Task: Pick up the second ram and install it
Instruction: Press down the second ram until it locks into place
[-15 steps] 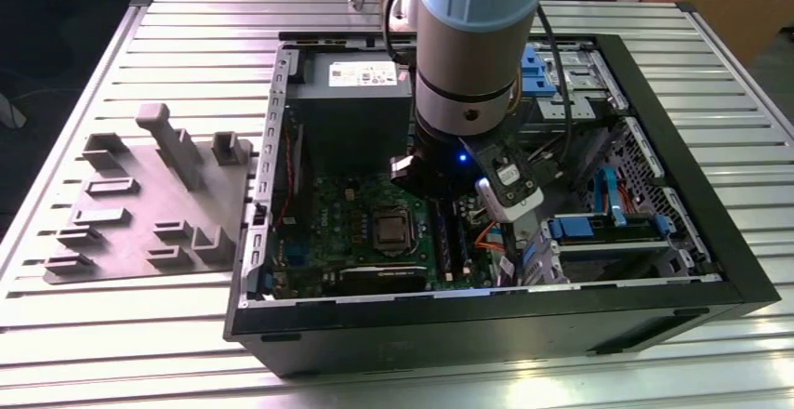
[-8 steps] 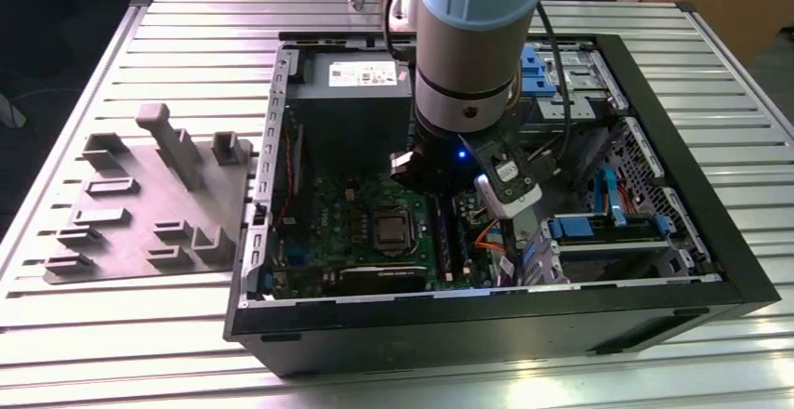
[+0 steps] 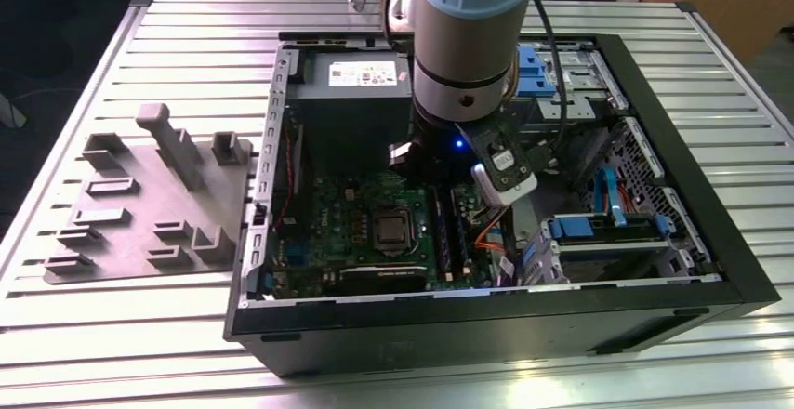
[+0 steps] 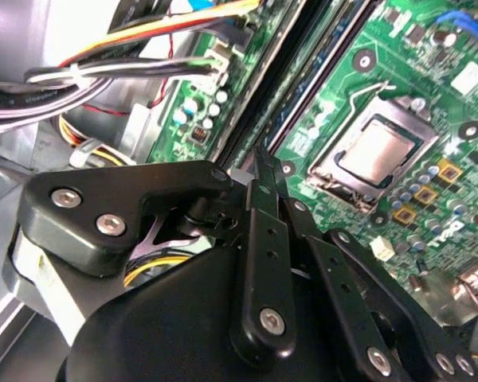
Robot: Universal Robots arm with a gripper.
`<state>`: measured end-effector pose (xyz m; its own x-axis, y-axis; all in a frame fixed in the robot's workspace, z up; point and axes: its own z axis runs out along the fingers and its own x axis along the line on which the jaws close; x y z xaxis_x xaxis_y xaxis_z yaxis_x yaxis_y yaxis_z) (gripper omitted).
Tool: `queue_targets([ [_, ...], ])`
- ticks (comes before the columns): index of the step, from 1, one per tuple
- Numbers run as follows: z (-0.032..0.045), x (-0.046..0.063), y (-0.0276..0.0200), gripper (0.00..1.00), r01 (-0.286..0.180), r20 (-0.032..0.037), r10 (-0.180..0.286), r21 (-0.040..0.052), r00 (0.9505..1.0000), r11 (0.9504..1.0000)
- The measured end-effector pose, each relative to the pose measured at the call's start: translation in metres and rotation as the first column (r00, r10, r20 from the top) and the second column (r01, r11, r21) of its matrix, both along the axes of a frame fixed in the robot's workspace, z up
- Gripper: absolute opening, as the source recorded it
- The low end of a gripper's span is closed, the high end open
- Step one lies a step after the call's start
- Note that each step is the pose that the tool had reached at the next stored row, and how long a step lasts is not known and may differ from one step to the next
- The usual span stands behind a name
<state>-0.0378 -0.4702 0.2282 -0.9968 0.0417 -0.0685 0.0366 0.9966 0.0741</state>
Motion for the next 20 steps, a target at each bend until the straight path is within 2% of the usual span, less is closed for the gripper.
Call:
queue_targets([
  [3, 0.0000, -0.0003, 0.0032, 0.10, 0.003, 0.0000, -0.003, 0.0001, 1.0000, 1.0000],
  [8, 0.0000, -0.0004, 0.0035, 0.10, 0.004, 0.0000, -0.004, -0.0001, 1.0000, 1.0000],
  [9, -0.0001, -0.0002, 0.0035, 0.10, 0.004, -0.0060, -0.004, 0.0000, 1.0000, 1.0000],
  [11, -0.0003, 0.0009, 0.0035, 0.10, 0.004, -0.0406, -0.004, -0.0002, 0.9992, 1.0000],
  [12, -0.0002, 0.0012, 0.0035, 0.10, 0.004, -0.0529, -0.004, -0.0004, 0.9986, 1.0000],
  [15, -0.0002, 0.0011, 0.0035, 0.10, 0.004, -0.0555, -0.004, -0.0005, 0.9984, 1.0000],
  [20, -0.0004, 0.0039, 0.0046, 0.10, 0.004, -0.0555, -0.004, -0.0002, 0.9985, 1.0000],
])
